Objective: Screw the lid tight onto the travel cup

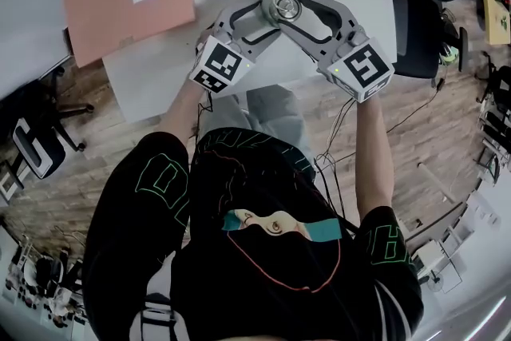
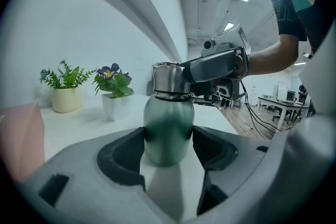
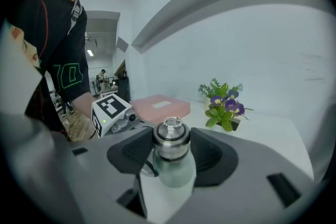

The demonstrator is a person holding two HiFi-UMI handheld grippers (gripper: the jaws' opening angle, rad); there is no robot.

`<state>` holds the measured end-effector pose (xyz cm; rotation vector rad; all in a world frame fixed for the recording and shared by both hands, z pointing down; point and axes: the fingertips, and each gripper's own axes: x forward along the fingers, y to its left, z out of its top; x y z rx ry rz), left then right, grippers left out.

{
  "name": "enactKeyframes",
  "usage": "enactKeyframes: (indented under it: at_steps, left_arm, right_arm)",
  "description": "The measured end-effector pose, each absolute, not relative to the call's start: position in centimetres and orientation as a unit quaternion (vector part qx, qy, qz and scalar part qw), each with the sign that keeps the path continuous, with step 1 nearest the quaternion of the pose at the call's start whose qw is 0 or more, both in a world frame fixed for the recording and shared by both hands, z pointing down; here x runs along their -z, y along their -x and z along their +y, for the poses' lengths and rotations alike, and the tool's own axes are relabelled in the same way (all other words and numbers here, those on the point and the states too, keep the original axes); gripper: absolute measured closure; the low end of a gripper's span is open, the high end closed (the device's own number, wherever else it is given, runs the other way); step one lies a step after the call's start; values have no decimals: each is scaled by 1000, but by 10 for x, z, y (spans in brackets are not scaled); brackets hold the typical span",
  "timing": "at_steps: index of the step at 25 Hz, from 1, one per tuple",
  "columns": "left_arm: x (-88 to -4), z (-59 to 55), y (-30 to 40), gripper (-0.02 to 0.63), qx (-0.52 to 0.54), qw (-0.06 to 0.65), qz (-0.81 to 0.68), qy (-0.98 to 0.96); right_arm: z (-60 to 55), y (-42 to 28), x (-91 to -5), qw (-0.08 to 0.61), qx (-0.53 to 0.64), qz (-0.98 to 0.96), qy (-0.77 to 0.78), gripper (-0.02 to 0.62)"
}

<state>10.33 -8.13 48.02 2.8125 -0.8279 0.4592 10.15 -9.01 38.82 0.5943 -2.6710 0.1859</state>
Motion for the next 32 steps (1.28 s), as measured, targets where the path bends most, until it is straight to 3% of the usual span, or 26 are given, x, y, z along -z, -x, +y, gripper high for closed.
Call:
enactKeyframes:
  at_steps: [32]
  left_arm:
    - [-482,-84,-105,308,-157,93,-283,-942]
  right_arm:
    - [-92,-111,-388,130,-125,-819,-544,364]
